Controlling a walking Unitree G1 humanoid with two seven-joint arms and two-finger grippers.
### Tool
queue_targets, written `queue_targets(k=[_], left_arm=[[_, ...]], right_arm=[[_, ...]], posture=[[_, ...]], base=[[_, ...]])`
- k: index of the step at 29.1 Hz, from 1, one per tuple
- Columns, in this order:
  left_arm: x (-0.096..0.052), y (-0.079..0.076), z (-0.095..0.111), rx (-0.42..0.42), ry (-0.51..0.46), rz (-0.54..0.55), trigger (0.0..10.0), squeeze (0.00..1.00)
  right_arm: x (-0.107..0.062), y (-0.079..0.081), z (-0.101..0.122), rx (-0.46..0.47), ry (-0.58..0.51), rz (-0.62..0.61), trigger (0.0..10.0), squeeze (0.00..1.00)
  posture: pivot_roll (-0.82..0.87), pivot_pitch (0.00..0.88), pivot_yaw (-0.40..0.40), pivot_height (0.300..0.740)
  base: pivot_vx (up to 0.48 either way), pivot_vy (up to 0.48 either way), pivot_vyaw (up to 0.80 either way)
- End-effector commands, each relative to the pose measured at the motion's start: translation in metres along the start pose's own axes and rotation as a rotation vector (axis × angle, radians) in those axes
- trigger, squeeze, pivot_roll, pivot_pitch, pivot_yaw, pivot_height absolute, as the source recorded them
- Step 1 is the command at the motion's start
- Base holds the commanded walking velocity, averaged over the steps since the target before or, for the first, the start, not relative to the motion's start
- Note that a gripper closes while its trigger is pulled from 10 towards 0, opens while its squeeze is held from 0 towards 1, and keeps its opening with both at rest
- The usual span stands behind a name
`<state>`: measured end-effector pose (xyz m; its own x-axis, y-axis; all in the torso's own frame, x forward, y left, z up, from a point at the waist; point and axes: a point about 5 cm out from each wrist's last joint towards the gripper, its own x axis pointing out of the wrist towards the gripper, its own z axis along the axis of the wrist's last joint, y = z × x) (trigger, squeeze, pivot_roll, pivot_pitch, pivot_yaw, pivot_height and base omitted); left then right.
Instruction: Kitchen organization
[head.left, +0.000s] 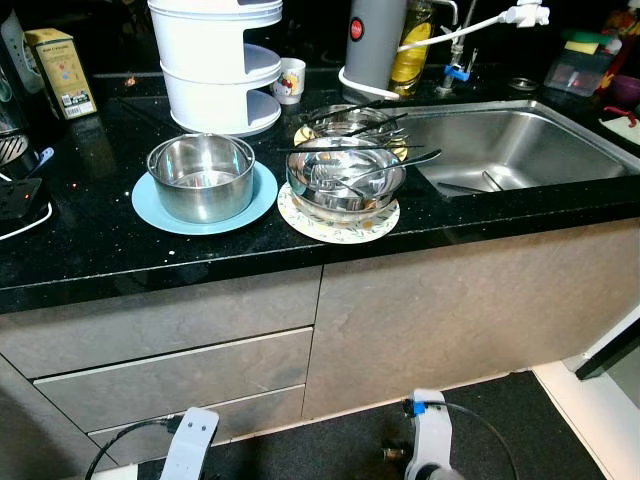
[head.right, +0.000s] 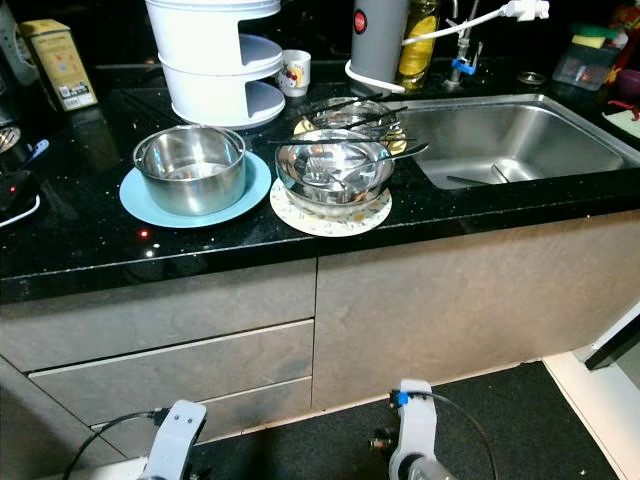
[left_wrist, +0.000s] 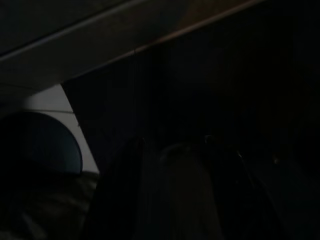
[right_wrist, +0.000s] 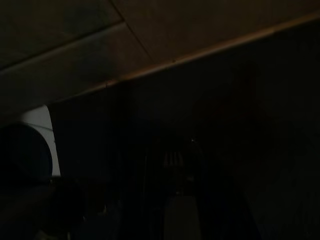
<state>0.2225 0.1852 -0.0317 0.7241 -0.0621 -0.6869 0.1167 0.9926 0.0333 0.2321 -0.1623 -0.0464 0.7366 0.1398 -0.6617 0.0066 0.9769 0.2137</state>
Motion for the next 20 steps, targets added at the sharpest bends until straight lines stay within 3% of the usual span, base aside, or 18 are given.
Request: queue_targets(k=[1, 5, 11, 20], left_arm=[[0.001, -0.002, -0.004, -0.033, -0.004, -0.014, 10.0, 0.0], [0.007, -0.006, -0.003, 0.018, -0.037, 0.0, 10.0, 0.0], [0.009, -0.012, -0.013, 0.104, -0.021, -0.027, 10.0, 0.0], [0.006, -0.011, -0.019, 0.042, -0.042, 0.004, 10.0, 0.0]], right_arm=[[0.0, 0.0, -0.005, -0.011, 0.001, -0.009, 10.0, 0.0], [0.002, 0.014, -0.011, -0.074, -0.001, 0.057, 10.0, 0.0], [0.001, 0.011, -0.021, -0.094, 0.018, 0.039, 10.0, 0.0], [-0.004, 0.009, -0.036, -0.122, 0.033, 0.043, 10.0, 0.0]], posture=[[-0.05, 0.162, -0.018, 0.74], [-0.05, 0.171, -0.021, 0.74], [-0.05, 0.193, -0.029, 0.74], [-0.04, 0.251, -0.032, 0.74]], base=[[0.0, 0.0, 0.0], [0.0, 0.0, 0.0], [0.0, 0.0, 0.0], [0.0, 0.0, 0.0]])
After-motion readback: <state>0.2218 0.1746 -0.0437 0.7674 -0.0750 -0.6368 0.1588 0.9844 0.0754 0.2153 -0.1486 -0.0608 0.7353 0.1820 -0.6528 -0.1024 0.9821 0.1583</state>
